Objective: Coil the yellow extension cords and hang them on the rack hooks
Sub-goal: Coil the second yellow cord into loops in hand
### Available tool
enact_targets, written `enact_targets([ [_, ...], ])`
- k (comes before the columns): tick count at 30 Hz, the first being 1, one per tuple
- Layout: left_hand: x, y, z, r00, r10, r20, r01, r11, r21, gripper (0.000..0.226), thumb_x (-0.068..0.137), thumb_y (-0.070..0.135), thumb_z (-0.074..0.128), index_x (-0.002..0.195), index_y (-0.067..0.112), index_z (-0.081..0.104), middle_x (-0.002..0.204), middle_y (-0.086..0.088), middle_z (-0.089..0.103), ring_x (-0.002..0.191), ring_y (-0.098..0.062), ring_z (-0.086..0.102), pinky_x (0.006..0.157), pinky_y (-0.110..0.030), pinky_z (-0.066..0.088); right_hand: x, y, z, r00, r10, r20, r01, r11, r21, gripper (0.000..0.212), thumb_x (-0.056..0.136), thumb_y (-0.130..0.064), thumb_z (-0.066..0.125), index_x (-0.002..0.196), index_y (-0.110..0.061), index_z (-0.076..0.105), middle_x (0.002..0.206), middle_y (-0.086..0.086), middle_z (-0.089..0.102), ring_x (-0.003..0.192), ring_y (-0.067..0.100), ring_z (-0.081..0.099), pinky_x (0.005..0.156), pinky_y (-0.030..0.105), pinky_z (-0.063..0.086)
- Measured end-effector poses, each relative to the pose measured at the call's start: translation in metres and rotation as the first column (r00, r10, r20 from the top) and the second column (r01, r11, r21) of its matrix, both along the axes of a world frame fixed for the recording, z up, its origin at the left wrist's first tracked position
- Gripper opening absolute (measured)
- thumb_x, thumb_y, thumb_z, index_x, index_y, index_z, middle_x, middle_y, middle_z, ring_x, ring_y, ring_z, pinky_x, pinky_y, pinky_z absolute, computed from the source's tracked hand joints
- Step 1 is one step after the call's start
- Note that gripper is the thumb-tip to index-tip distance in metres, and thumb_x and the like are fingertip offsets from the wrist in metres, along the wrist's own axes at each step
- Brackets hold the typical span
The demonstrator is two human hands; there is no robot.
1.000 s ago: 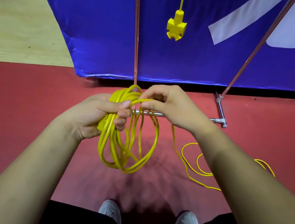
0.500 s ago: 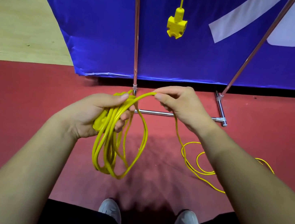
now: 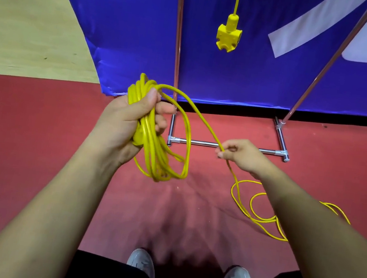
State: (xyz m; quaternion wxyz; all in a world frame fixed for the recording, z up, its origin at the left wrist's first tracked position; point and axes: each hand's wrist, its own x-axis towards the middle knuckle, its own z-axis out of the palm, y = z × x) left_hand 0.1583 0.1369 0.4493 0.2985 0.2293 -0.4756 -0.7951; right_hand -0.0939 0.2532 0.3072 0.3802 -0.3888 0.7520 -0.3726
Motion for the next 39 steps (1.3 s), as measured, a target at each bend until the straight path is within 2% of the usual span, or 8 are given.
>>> enact_targets([
  [4, 0.003, -0.003, -0.003, 0.996, 0.085, 0.031, -0.079, 0.985, -0.153, 0.023, 0.094, 0.02, 0.053, 0.076, 0.015, 0.066, 0.062, -0.001, 0.063, 0.05, -0.013, 0.055, 0.052, -0.023, 0.047, 0.002, 0.011, -0.038, 0.998, 0.048, 0.046, -0.059, 0.966, 0.253, 0.004, 0.085, -0.006, 0.07, 0.082, -0.009, 0.069, 0.08, 0.01, 0.067, 0.078, 0.019, 0.056, 0.071, 0.028, 0.042],
  [10, 0.005, -0.009, -0.012, 0.965, 0.139, 0.222, -0.066, 0.95, -0.306, 0.013, 0.094, 0.016, 0.057, 0.086, 0.009, 0.065, 0.064, -0.003, 0.065, 0.054, -0.015, 0.058, 0.053, -0.024, 0.047, 0.046, -0.022, -0.002, 0.917, -0.172, 0.359, 0.117, 0.979, 0.169, 0.012, 0.095, -0.007, 0.057, 0.087, -0.012, 0.049, 0.072, 0.012, 0.073, 0.05, 0.015, 0.061, 0.048, 0.023, 0.048],
  [15, 0.008, -0.012, -0.018, 0.921, 0.137, 0.365, -0.021, 0.953, -0.303, 0.015, 0.091, 0.016, 0.062, 0.096, 0.002, 0.066, 0.077, -0.009, 0.075, 0.069, -0.02, 0.071, 0.06, -0.024, 0.054, 0.071, -0.028, 0.077, 0.98, 0.151, 0.13, -0.163, 0.982, 0.091, 0.012, 0.084, -0.001, 0.055, 0.082, 0.002, 0.066, 0.063, 0.016, 0.068, 0.042, 0.014, 0.031, 0.043, 0.021, 0.025],
  [18, 0.007, -0.009, -0.021, 0.896, 0.084, 0.435, 0.06, 0.95, -0.306, 0.013, 0.089, 0.013, 0.064, 0.094, 0.001, 0.064, 0.079, -0.01, 0.075, 0.07, -0.017, 0.071, 0.067, -0.028, 0.056, 0.077, -0.018, 0.116, 0.88, 0.412, 0.238, -0.423, 0.906, -0.007, 0.012, 0.088, 0.0, 0.057, 0.083, 0.004, 0.068, 0.06, 0.013, 0.061, 0.043, 0.013, 0.032, 0.044, 0.022, 0.025],
  [25, 0.005, -0.002, -0.009, 0.927, -0.207, 0.314, 0.262, 0.954, -0.147, 0.012, 0.089, 0.014, 0.058, 0.082, 0.005, 0.06, 0.065, -0.009, 0.059, 0.052, -0.019, 0.056, 0.052, -0.026, 0.048, 0.058, -0.024, 0.112, 0.89, 0.286, 0.355, -0.156, 0.923, -0.35, 0.009, 0.083, -0.01, 0.068, 0.083, -0.017, 0.073, 0.063, 0.001, 0.054, 0.061, 0.014, 0.045, 0.058, 0.024, 0.038],
  [29, 0.009, -0.01, -0.006, 0.977, -0.171, 0.124, 0.165, 0.985, 0.058, 0.01, 0.086, 0.016, 0.054, 0.093, 0.008, 0.055, 0.059, -0.001, 0.049, 0.048, -0.013, 0.047, 0.047, -0.021, 0.042, 0.023, -0.013, 0.073, 0.959, 0.23, 0.167, -0.193, 0.958, -0.21, 0.011, 0.083, -0.017, 0.073, 0.082, -0.006, 0.069, 0.07, 0.009, 0.06, 0.069, 0.018, 0.054, 0.072, 0.03, 0.044],
  [32, 0.014, -0.015, -0.006, 0.978, -0.149, 0.143, 0.142, 0.988, 0.056, 0.013, 0.086, 0.015, 0.054, 0.096, 0.008, 0.057, 0.061, -0.003, 0.052, 0.049, -0.015, 0.05, 0.048, -0.023, 0.044, 0.004, 0.001, 0.046, 0.948, 0.141, 0.286, -0.106, 0.985, -0.135, 0.008, 0.081, -0.012, 0.069, 0.086, -0.006, 0.068, 0.078, 0.011, 0.069, 0.075, 0.018, 0.064, 0.082, 0.031, 0.048],
  [39, 0.011, -0.005, -0.007, 0.924, -0.211, 0.318, 0.188, 0.977, 0.104, 0.015, 0.077, 0.012, 0.057, 0.081, 0.0, 0.066, 0.078, -0.023, 0.071, 0.068, -0.031, 0.072, 0.058, -0.032, 0.058, 0.018, -0.02, 0.055, 0.957, -0.008, 0.291, 0.106, 0.941, -0.322, 0.017, 0.097, -0.014, 0.055, 0.098, -0.009, 0.071, 0.062, 0.005, 0.047, 0.05, 0.013, 0.033, 0.052, 0.025, 0.027],
])
